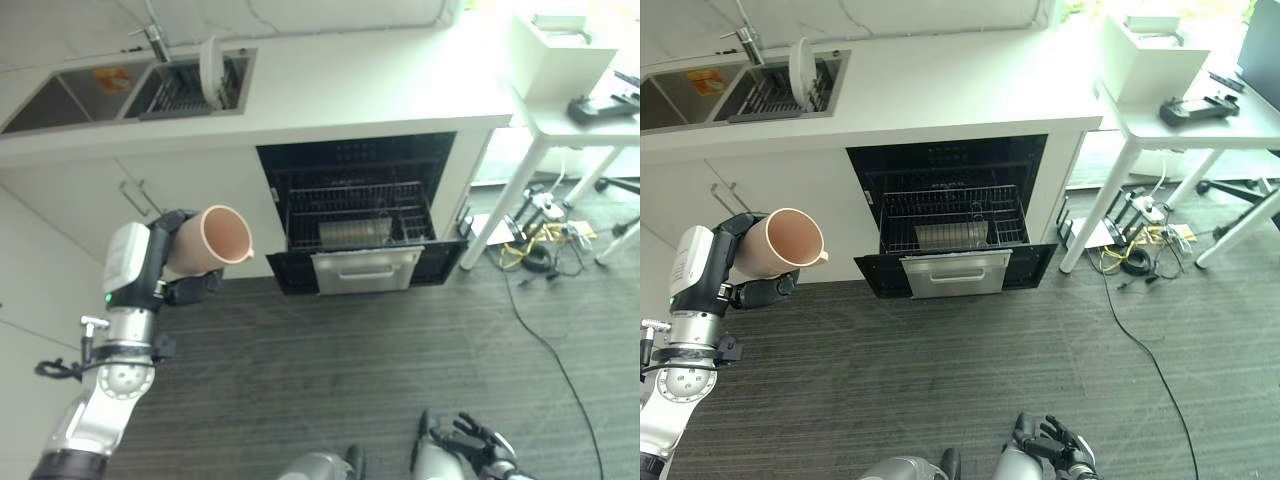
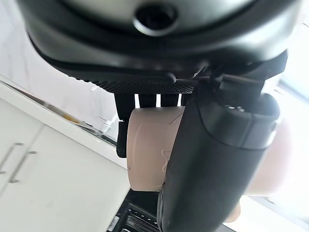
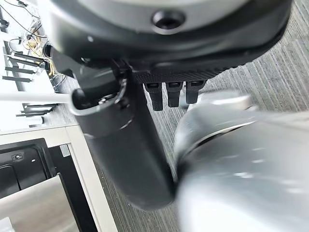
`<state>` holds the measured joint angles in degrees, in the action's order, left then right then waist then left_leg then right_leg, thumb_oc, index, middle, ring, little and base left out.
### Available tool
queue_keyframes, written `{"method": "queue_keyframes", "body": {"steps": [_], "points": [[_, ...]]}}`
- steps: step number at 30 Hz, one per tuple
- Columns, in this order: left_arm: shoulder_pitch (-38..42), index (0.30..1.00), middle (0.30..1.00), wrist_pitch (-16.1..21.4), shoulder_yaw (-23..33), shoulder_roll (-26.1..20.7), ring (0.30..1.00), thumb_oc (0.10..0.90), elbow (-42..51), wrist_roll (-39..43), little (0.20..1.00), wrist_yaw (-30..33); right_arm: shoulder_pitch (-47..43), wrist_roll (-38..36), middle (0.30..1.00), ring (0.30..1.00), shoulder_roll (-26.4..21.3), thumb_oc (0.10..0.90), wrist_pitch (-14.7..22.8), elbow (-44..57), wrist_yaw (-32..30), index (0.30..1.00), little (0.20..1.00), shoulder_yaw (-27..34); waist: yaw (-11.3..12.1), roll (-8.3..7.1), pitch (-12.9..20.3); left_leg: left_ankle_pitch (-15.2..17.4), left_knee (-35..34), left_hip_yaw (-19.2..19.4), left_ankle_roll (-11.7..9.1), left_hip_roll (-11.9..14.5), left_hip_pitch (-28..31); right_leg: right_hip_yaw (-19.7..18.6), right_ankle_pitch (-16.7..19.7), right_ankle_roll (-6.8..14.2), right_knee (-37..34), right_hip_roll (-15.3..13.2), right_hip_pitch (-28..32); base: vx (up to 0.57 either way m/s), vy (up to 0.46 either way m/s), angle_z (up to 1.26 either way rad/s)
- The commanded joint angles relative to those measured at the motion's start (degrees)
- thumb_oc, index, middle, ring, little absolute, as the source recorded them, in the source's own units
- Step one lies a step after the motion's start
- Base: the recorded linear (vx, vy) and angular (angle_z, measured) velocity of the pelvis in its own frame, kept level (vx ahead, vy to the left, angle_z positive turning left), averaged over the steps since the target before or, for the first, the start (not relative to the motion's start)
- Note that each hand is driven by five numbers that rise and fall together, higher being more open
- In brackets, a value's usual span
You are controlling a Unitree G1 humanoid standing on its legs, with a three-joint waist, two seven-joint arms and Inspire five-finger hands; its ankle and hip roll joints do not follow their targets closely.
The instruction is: Place the dishes in the dishwasher.
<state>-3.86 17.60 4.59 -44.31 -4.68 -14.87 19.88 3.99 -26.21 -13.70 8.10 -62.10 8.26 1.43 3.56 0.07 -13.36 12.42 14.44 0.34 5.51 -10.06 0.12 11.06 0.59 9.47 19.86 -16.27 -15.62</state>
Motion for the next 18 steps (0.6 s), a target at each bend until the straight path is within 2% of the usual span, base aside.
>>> {"method": "queue_keyframes", "body": {"steps": [1, 5, 7, 8, 9, 10, 12, 15, 16, 17, 18], "points": [[6.2, 0.300, 0.300, 1.4, 5.8, -1.1, 0.300, 0.400, 9.3, 0.0, 0.300, 2.7, -1.4, -2.0, 0.900, 0.900, -2.3, 0.800, 2.1, -1.5, -0.8, 0.900, 0.900, -0.4, -0.8, 1.03, 2.0, 1.7, 2.7, 4.8, -6.3, 14.4, -0.5, 2.2, -4.4, 1.4, -2.7, 2.6, 7.9, 0.26, -0.477, 0.51], [6.5, 0.300, 0.300, 1.2, 6.1, -1.2, 0.300, 0.400, 9.3, 0.9, 0.300, 3.0, -2.2, -5.0, 0.900, 0.900, -3.7, 0.800, 2.1, -2.1, -1.6, 0.900, 0.900, -0.2, -0.7, 0.84, 1.9, -0.6, 2.7, 4.4, -7.5, 15.9, -0.4, 2.9, -6.9, -1.3, -2.7, 4.6, 9.4, 0.08, -0.239, 0.22], [6.5, 0.300, 0.300, 1.7, 6.6, -1.6, 0.300, 0.400, 9.0, 1.7, 0.300, 2.8, -2.5, -5.3, 0.900, 0.900, -4.5, 0.800, 1.8, -2.6, -1.0, 0.900, 0.900, 0.3, -0.3, 0.62, 1.7, -3.8, 2.7, 4.7, -8.0, 16.1, -0.6, 3.1, -8.1, -2.7, -2.7, 5.6, 10.4, 0.08, -0.274, 0.24], [6.5, 0.300, 0.300, 2.1, 6.9, -1.8, 0.300, 0.400, 8.6, 2.4, 0.300, 2.2, -2.7, -4.4, 0.900, 0.900, -5.1, 0.800, 2.0, -3.5, 0.1, 0.900, 0.900, 0.4, 0.2, 0.13, 1.3, -7.1, 2.7, 4.7, -8.1, 15.3, -0.1, 2.9, -8.9, -3.7, -2.7, 6.2, 11.3, 0.11, -0.304, 0.12], [6.4, 0.300, 0.300, 2.4, 7.0, -1.7, 0.300, 0.400, 8.5, 2.5, 0.300, 1.9, -2.7, -4.3, 0.900, 0.900, -5.1, 0.800, 2.1, -3.8, 0.2, 0.900, 0.900, 0.4, 0.2, -0.11, 1.1, -7.9, 3.7, 5.1, -8.0, 15.1, -0.4, 2.9, -9.2, -4.1, -2.7, 6.4, 11.5, 0.15, -0.391, 0.27], [6.7, 0.300, 0.300, 2.9, 6.8, -1.5, 0.300, 0.400, 8.5, 2.8, 0.300, 1.0, -2.5, -5.0, 0.900, 0.900, -5.1, 0.800, 2.4, -4.6, 0.4, 0.900, 0.900, 0.4, 0.3, -0.40, 0.8, -9.8, 7.9, 7.1, -8.3, 15.7, -2.8, 3.5, -9.8, -4.9, -2.7, 6.7, 12.2, 0.09, -0.244, 0.14], [7.5, 0.300, 0.300, 3.0, 6.1, -1.2, 0.300, 0.400, 8.6, 2.8, 0.300, 0.4, -2.2, -5.6, 0.900, 0.900, -5.2, 0.800, 2.7, -5.2, 0.6, 0.900, 0.900, 0.8, 0.0, -0.13, 0.4, -9.6, 11.0, 9.1, -8.8, 16.7, -4.5, 4.7, -10.4, -5.3, -2.7, 6.9, 13.2, 0.06, -0.140, 0.38], [7.5, 0.300, 0.300, 3.0, 6.1, -1.2, 0.300, 0.400, 8.6, 2.8, 0.300, 0.4, -2.2, -5.6, 0.900, 0.900, -5.3, 0.800, 2.7, -5.2, 0.6, 0.900, 0.900, 0.8, 0.0, -0.05, 0.4, -9.5, 11.1, 9.0, -8.8, 16.7, -4.5, 4.8, -10.4, -5.3, -2.7, 7.0, 13.2, 0.10, 0.021, 0.27], [7.4, 0.300, 0.300, 3.5, 5.0, 1.9, 0.300, 0.400, 9.5, -0.3, 0.300, 1.2, -2.0, -5.4, 0.900, 0.900, -4.6, 0.800, 1.9, -5.2, -1.0, 0.900, 0.900, 1.7, 0.5, 1.86, -0.2, -5.3, 2.7, 12.4, -5.7, 6.7, -5.7, 5.4, -10.7, -4.5, -2.7, 9.3, 14.6, 0.34, 0.157, 0.04], [7.4, 0.300, 0.300, 3.9, 4.6, 2.7, 0.300, 0.400, 9.7, -1.2, 0.300, 1.6, -2.0, -5.4, 0.900, 0.900, -4.3, 0.800, 1.7, -4.7, -1.4, 0.900, 0.900, 1.9, 0.0, 2.21, 0.2, -4.2, 2.7, 14.3, -5.8, 8.7, -6.3, 6.2, -11.7, -4.2, -2.7, 9.5, 15.1, 0.35, 0.225, 0.31], [6.5, 0.300, 0.300, 3.1, 4.4, 3.7, 0.300, 0.400, 10.7, -2.7, 0.300, 2.6, -1.6, -4.9, 0.900, 0.900, -4.0, 0.800, 1.0, -3.5, -2.2, 0.900, 0.900, 2.0, 0.8, 2.73, 0.3, -5.4, 2.7, 11.5, -5.5, 7.8, -7.8, 6.1, -11.1, -4.5, -2.7, 10.5, 15.1, 0.09, 0.149, 0.32]]}}
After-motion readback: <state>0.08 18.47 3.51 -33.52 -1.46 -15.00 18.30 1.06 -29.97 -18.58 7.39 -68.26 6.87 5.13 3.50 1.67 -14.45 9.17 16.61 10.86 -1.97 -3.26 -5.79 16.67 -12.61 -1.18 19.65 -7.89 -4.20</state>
